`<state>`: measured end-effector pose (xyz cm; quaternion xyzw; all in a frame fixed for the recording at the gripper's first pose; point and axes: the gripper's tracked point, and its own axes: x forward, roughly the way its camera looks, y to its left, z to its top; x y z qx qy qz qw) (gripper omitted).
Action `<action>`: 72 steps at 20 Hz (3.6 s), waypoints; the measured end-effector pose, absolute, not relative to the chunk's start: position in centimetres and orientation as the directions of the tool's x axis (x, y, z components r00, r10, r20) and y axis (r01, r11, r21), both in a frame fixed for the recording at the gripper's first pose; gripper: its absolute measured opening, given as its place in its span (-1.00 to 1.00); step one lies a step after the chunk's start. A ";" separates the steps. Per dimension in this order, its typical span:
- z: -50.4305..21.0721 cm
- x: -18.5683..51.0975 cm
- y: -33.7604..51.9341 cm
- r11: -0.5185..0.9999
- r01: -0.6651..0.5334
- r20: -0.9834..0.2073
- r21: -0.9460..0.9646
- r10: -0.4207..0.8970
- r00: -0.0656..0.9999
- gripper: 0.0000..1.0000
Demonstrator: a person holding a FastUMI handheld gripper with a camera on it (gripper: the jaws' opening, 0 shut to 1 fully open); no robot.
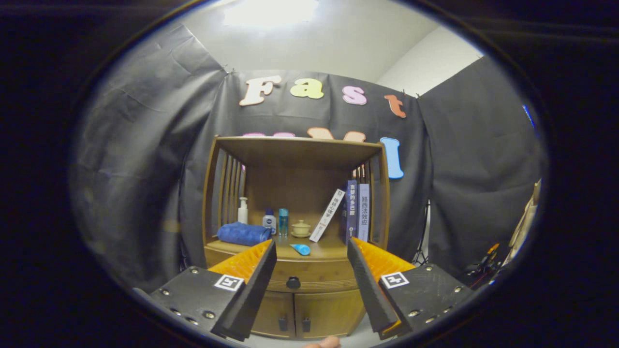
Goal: Pull open the drawer, take out the items inside it, and place them on the countertop above the cabinet.
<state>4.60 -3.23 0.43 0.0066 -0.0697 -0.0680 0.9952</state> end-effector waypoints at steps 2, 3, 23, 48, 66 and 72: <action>-0.7 7.2 -1.9 0.994 0.094 0.119 0.046 -0.099 0.988 0.76; -1.2 8.6 -0.8 0.997 0.056 0.115 0.061 -0.063 0.991 0.76; -20.4 25.8 0.4 0.969 0.054 -0.273 0.240 0.014 0.962 0.57; -20.8 15.9 -0.5 0.964 0.133 -0.387 0.230 -0.035 0.922 -0.38; -21.2 6.7 -0.4 0.948 0.218 -0.467 0.234 -0.088 0.880 -0.33; -19.5 6.0 0.5 0.943 0.188 -0.400 0.273 -0.066 0.914 0.01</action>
